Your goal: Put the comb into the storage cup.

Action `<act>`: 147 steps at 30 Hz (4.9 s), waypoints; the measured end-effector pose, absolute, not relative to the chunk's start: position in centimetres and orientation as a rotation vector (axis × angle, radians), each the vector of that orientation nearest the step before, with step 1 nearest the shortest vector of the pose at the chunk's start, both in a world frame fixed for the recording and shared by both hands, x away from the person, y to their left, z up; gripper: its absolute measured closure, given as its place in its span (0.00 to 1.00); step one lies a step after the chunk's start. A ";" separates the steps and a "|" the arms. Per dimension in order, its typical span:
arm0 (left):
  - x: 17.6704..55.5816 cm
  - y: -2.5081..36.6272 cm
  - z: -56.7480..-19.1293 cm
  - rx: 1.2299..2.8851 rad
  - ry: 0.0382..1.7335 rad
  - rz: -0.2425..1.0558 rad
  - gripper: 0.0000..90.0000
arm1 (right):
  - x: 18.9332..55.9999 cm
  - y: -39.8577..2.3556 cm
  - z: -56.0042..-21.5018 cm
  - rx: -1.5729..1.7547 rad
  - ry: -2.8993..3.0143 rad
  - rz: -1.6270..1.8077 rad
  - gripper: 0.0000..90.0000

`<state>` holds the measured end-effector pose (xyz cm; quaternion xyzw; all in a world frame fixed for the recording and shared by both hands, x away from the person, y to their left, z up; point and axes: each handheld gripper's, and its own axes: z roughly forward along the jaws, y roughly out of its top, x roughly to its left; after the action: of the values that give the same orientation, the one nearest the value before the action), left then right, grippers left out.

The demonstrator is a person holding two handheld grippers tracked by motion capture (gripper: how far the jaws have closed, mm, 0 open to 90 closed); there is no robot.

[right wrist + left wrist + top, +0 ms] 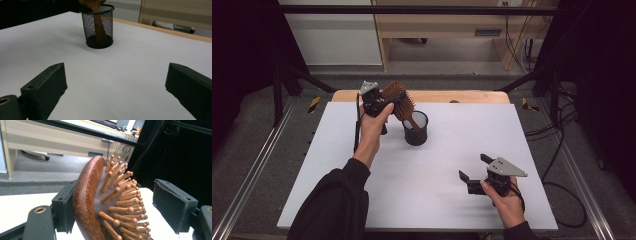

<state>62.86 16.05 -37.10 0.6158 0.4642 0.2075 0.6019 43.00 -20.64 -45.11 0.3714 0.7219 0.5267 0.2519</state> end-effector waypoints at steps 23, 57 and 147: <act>62.8 15.9 -37.1 1.433 1.093 0.493 0.15 | 43.0 -20.6 -45.1 1.009 1.970 1.428 0.04; 61.9 16.2 -37.5 1.444 1.104 0.524 0.06 | 43.0 -20.6 -45.2 1.009 1.971 1.424 0.04; 53.7 20.4 -33.9 1.426 1.016 0.668 0.03 | 42.9 -20.0 -45.2 0.969 2.005 1.410 0.04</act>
<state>53.73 20.37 -33.91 0.6131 0.4370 0.2874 0.5920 42.95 -20.03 -45.18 0.3559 0.7365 0.5180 0.2503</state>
